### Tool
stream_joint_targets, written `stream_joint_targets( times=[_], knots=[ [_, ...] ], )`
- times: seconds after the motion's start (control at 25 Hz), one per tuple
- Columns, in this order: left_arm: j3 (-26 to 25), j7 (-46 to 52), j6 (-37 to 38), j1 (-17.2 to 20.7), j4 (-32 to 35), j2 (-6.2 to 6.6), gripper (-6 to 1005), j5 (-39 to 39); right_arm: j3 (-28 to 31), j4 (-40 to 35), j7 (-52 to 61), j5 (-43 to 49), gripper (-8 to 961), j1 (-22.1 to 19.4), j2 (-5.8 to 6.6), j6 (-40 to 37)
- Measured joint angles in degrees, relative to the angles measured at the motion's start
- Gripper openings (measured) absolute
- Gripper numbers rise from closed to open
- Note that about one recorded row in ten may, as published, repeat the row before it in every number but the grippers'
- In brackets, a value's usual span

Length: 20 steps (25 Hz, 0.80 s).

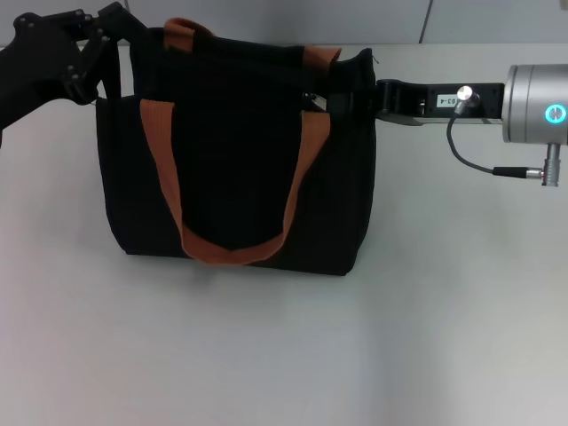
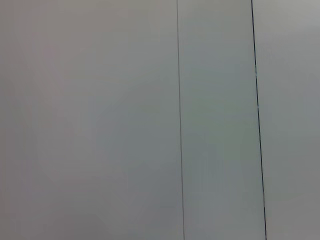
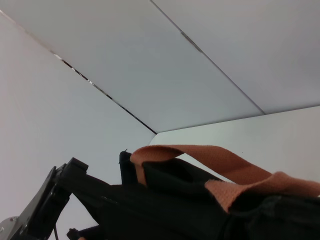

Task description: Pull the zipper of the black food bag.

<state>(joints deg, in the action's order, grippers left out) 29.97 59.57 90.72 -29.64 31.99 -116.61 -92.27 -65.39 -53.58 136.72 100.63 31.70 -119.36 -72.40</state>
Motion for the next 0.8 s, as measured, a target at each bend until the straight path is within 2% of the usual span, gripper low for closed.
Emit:
stream_joint_targets(
  times=[0.2, 0.32, 0.48, 0.52, 0.68, 0.72, 0.76, 0.8],
  knots=[
    [0.00, 0.02, 0.24, 0.04, 0.00, -0.01, 40, 0.13, 1.04, -0.01, -1.42, -0.52, 11, -0.22, 0.00, -1.42],
    [-0.01, 0.07, 0.29, 0.05, 0.01, -0.01, 40, 0.22, 4.21, 0.65, -3.20, -2.88, 14, -0.83, 0.01, -4.76],
    [-0.01, 0.29, 0.31, 0.08, 0.01, -0.02, 40, 0.22, 7.40, 2.48, -7.58, -7.41, 17, -2.10, 0.02, -7.96],
    [0.00, 0.44, 0.35, 0.10, 0.01, -0.07, 40, 0.22, 9.88, 4.58, -11.89, -11.93, 18, -3.27, 0.07, -10.83],
    [0.05, 0.46, 0.40, 0.11, -0.01, -0.13, 41, 0.22, 13.49, 7.63, -18.07, -17.11, 109, -4.93, 0.13, -15.58],
    [0.08, 0.46, 0.40, 0.11, -0.04, -0.17, 41, 0.23, 15.92, 9.65, -23.40, -19.15, 132, -5.69, 0.18, -20.59],
    [0.11, 0.46, 0.39, 0.11, -0.08, -0.20, 41, 0.22, 15.92, 9.65, -23.40, -19.15, 154, -5.69, 0.18, -20.59],
    [0.17, 0.47, 0.34, 0.11, -0.18, -0.22, 41, 0.23, 17.17, 10.81, -26.81, -19.80, 177, -5.94, 0.19, -23.95]
  ],
)
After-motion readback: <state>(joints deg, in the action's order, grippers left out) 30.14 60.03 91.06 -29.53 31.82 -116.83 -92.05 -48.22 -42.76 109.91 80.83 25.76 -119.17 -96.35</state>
